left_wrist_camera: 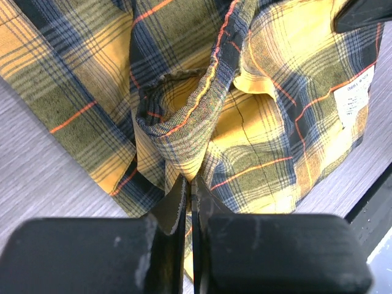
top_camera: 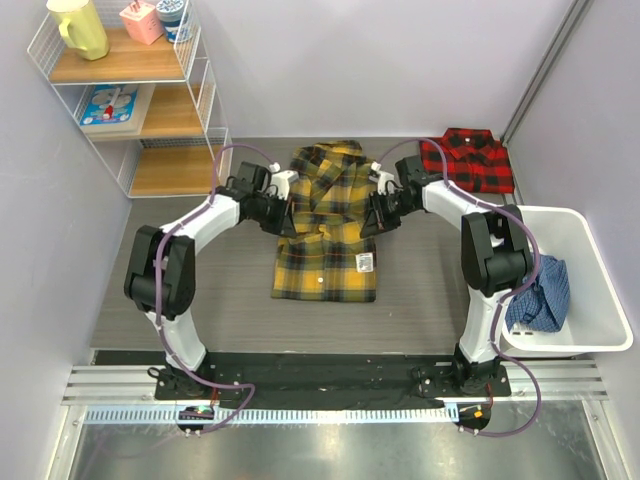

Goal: Fold and stack the long sleeve shirts
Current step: Fold the shirt

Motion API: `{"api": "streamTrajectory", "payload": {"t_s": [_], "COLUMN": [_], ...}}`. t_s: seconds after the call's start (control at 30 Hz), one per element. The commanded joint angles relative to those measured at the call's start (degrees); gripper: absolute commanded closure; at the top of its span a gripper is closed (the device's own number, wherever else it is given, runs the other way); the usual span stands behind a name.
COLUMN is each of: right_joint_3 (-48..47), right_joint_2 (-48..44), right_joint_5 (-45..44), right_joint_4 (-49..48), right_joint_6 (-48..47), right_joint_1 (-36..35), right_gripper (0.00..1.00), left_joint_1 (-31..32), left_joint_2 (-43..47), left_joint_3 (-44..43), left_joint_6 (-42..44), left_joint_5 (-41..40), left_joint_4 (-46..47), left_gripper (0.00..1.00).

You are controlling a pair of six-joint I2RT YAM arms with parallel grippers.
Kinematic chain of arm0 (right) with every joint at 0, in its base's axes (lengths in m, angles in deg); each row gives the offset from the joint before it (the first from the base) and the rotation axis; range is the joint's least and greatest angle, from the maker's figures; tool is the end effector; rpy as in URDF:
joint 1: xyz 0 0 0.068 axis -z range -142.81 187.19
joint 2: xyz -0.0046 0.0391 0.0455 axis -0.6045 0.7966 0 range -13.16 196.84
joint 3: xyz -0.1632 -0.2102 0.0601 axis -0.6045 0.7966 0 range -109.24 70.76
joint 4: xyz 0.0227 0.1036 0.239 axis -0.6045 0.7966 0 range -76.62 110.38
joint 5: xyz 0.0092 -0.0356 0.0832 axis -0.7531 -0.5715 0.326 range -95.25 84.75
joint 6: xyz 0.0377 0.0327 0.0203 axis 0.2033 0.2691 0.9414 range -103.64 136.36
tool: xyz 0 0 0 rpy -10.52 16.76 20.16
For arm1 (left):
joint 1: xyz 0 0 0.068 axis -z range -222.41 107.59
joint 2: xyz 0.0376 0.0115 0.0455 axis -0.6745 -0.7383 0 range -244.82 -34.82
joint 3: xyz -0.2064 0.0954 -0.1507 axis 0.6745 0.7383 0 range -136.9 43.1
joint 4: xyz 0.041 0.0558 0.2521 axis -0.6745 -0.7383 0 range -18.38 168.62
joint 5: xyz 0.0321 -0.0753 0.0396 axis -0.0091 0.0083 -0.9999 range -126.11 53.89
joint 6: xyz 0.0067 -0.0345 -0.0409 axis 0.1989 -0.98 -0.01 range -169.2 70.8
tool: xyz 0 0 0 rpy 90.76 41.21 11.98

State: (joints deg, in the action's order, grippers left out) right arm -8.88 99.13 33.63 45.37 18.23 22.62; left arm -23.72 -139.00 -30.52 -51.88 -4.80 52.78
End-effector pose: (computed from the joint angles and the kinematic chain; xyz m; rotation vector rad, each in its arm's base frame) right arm 0.3838 0.1229 0.1841 -0.4986 2.5915 1.0036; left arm 0.3577 -0.1406 0.2095 0.5672 2.4874 -0.8422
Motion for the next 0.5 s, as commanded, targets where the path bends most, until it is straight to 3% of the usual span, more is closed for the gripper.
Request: {"api": "streamTrajectory", "payload": {"t_s": [0.0, 0.07, 0.17, 0.27, 0.47], "right_joint_3": [-3.0, -3.5, -4.4, -4.8, -6.1], "right_joint_2": [-3.8, -3.3, -1.8, -1.4, -1.6], "right_joint_5": [2.7, 2.7, 2.7, 0.6, -4.0], "right_joint_4": [-0.3, -0.3, 1.0, 2.0, 6.2], "right_joint_6": [-0.4, -0.4, -0.7, -0.8, -3.2], "right_joint_1": [-0.5, -0.6, -0.7, -0.8, -0.8], "right_gripper": [0.97, 0.95, 0.67, 0.58, 0.57], "left_joint_1": [0.0, -0.4, -0.8, -0.9, -0.9], "left_joint_2": [4.9, 6.3, 5.4, 3.8, 2.1], "left_joint_3": [1.6, 3.0, 2.8, 2.0, 1.5], "left_joint_6": [0.3, 0.2, 0.8, 0.7, 0.1], "left_joint_5": [0.3, -0.2, -0.4, 0.0, 0.3], "left_joint_4": [0.9, 2.3, 1.3, 0.7, 1.2], "left_gripper": [1.00, 1.00, 1.00, 1.00, 1.00]}}
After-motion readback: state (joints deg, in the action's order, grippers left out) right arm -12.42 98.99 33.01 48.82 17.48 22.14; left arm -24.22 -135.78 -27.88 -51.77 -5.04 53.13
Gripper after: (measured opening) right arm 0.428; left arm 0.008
